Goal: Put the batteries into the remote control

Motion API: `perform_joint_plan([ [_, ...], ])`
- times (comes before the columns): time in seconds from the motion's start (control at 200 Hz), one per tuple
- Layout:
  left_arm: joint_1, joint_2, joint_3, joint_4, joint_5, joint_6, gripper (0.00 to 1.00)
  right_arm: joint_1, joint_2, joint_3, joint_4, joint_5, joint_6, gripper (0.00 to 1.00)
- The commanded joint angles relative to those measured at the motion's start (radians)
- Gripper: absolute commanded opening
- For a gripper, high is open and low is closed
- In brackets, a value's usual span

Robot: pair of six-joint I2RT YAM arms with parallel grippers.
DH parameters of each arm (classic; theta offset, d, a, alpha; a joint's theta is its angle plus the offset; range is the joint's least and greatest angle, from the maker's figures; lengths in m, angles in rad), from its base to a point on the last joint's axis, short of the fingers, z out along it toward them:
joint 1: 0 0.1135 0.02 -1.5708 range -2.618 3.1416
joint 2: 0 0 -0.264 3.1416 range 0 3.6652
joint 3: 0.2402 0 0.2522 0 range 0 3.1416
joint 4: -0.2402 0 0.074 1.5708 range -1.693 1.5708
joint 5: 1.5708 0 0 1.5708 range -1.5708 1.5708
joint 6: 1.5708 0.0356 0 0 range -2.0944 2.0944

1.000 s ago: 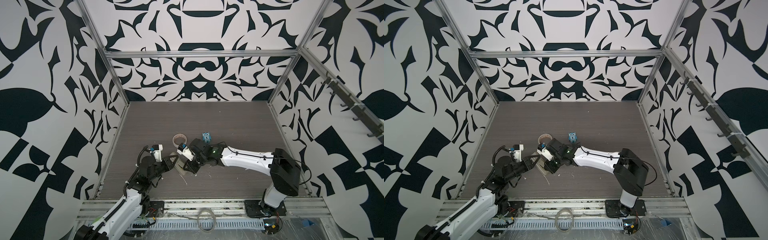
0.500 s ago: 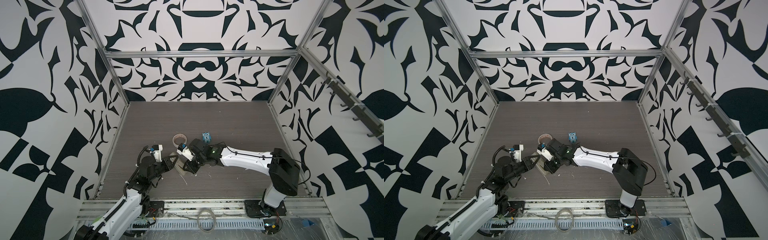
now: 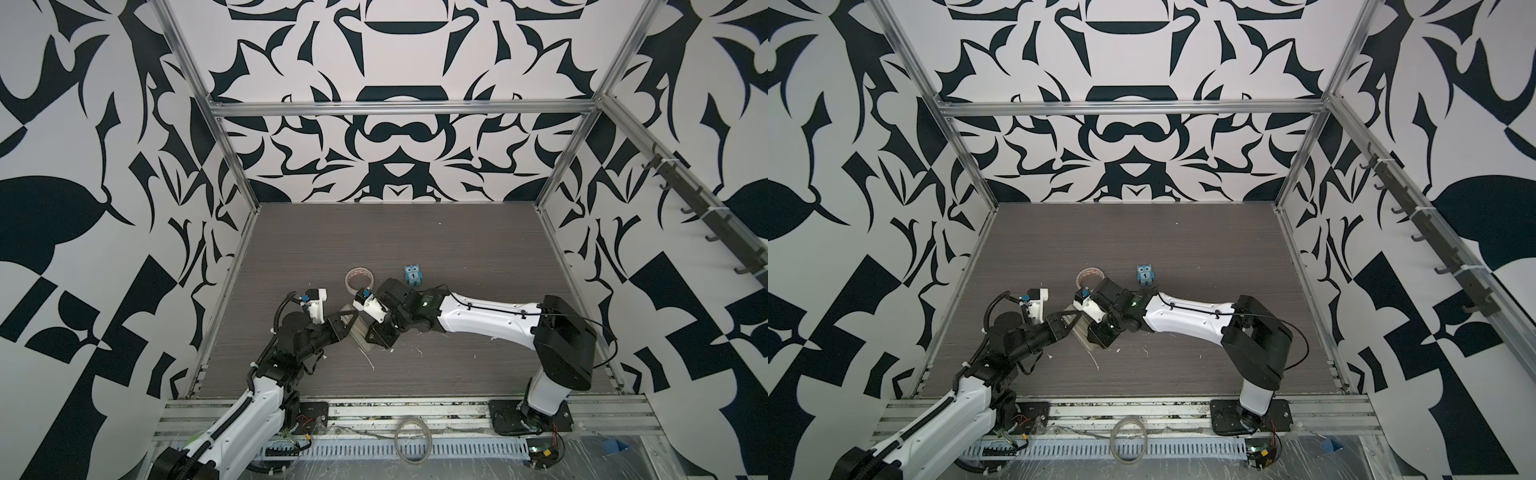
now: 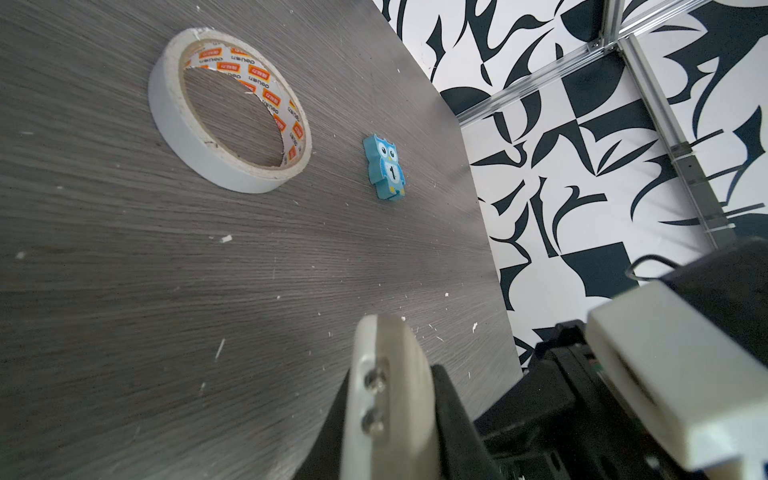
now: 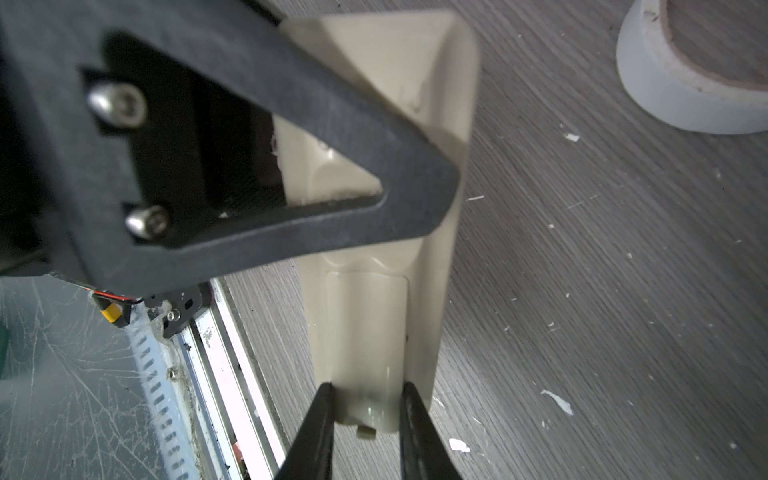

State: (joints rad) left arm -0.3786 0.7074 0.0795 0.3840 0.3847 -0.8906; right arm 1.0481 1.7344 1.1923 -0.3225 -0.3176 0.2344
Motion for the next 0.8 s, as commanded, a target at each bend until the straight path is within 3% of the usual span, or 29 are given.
perform_joint_plan([
  [0.0,-0.003,-0.008,-0.002,0.076,0.072,-0.013,0.00,0.006,-0.012,0.039,0.019,0.010,0.000,0.17],
  [0.24,-0.003,-0.010,-0.001,0.072,0.069,-0.015,0.00,0.007,-0.025,0.038,0.019,0.029,-0.001,0.30],
  [0.455,-0.003,-0.012,-0.007,0.078,0.062,-0.018,0.00,0.015,-0.046,0.035,0.022,0.054,-0.007,0.50],
  [0.795,-0.003,-0.007,-0.014,0.080,0.062,-0.021,0.00,0.021,-0.082,0.033,0.001,0.083,-0.020,0.59],
])
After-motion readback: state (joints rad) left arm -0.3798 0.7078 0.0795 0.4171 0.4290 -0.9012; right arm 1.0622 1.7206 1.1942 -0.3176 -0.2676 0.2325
